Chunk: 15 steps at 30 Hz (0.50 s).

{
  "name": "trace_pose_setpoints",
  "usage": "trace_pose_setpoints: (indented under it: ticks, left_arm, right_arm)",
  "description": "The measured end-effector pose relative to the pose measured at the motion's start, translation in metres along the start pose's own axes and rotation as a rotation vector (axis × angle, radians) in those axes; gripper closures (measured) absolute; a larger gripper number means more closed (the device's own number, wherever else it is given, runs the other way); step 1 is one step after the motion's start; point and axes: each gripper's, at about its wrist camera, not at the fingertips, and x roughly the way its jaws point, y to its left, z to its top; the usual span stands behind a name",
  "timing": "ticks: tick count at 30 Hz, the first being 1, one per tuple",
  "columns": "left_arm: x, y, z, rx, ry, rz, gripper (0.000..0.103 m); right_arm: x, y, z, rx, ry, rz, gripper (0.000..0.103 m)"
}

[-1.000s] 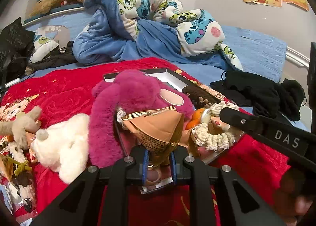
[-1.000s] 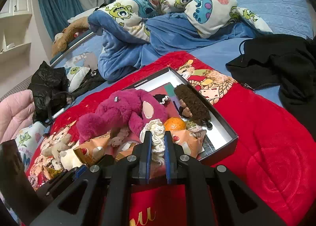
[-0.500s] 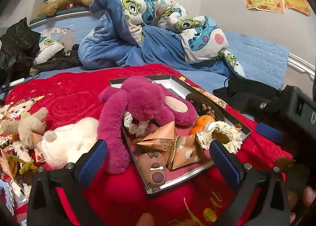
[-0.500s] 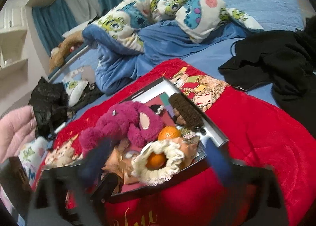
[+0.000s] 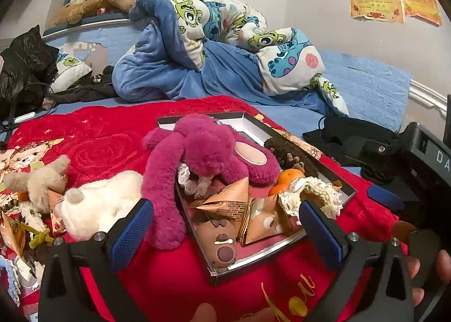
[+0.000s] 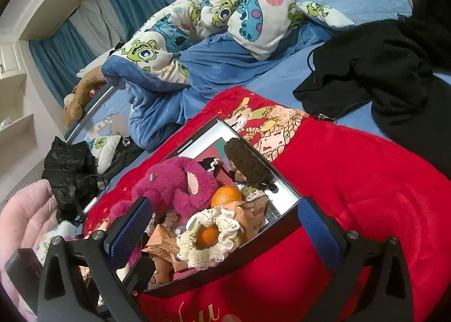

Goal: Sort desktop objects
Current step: 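Open the left gripper to drop the pyramid while the right opens to drop the scrunchie, then move both grippers back from the box to the pile of items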

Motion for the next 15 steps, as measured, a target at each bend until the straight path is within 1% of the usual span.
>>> trace_pose_setpoints:
  ticks: [3, 7, 12, 15]
  left_arm:
    - [-0.003, -0.001, 0.001, 0.003, -0.012, -0.006, 0.000]
    - [-0.009, -0.003, 0.002, 0.013, -0.040, -0.014, 0.000]
    - [-0.019, -0.008, 0.000, 0.030, -0.057, -0.030, 0.000]
    - [-0.023, -0.012, -0.002, 0.050, -0.064, -0.026, 0.000]
  right_arm:
    - [-0.002, 0.003, 0.001, -0.018, 0.002, -0.010, 0.000]
    - [-0.011, 0.009, 0.002, -0.020, -0.008, -0.002, 0.000]
    - [-0.029, 0.030, -0.005, -0.119, -0.034, -0.013, 0.000]
    - [-0.035, 0.041, -0.011, -0.155, -0.034, 0.003, 0.000]
